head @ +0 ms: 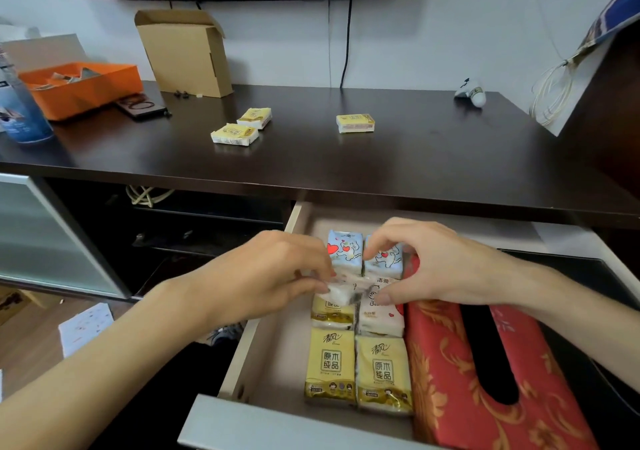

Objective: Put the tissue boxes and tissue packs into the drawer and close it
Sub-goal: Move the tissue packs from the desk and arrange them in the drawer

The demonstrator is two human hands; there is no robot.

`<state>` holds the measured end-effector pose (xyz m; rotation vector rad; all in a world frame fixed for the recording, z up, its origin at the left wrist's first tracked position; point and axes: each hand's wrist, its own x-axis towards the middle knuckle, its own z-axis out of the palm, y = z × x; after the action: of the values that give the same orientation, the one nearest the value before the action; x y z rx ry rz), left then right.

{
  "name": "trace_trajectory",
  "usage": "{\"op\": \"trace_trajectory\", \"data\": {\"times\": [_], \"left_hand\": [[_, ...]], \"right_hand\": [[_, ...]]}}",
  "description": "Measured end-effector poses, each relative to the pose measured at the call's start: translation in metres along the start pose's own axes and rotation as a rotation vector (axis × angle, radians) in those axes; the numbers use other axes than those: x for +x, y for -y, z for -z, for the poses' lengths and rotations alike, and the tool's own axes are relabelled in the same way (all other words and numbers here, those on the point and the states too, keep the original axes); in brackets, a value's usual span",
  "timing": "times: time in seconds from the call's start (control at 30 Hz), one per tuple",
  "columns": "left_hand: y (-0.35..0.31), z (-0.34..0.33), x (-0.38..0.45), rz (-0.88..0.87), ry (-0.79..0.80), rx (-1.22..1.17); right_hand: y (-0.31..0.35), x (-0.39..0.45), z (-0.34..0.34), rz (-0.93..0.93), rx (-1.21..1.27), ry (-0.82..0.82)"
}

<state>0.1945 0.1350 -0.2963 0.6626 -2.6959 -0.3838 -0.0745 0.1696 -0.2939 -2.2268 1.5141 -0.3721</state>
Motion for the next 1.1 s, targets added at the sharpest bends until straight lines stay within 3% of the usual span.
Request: {"op": "trace_trajectory", "data": {"times": [0.13,0.23,0.3,0.4,0.57,0.8,0.97,1.1], "left_hand": [[0.009,0.006,0.001,-0.008,-0.106,-0.196],[0.016,0.002,0.002,0.031,-0.100,-0.174],[0.020,-0.003,0.003,0.069,-0.067,-0.084],[0.016,-0.010,0.004,0.136,-0.036,0.075],[0.007,-0.014,0.007,0.202,0.039,0.225],[-0.003,-0.028,0.008,0.283,0.194,0.306],[-0.021,-0.050,0.019,0.294,0.150,0.492],[-0.026,-0.049,0.025,0.308,0.146,0.447]], "right_hand": [[0.006,0.009,0.000,0.088,0.219,0.135],[0.004,0.009,-0.002,0.071,0.325,0.122],[0.004,0.005,-0.004,0.052,0.193,0.027],[0.013,0.000,-0.016,0.034,-0.200,-0.098],[0.037,-0.002,-0.050,0.044,-0.459,-0.045],[0.016,-0.008,-0.008,0.083,-0.464,-0.093],[0.011,-0.011,-0.020,0.054,-0.540,0.052],[0.015,-0.008,-0.022,-0.015,-0.481,0.066]]}}
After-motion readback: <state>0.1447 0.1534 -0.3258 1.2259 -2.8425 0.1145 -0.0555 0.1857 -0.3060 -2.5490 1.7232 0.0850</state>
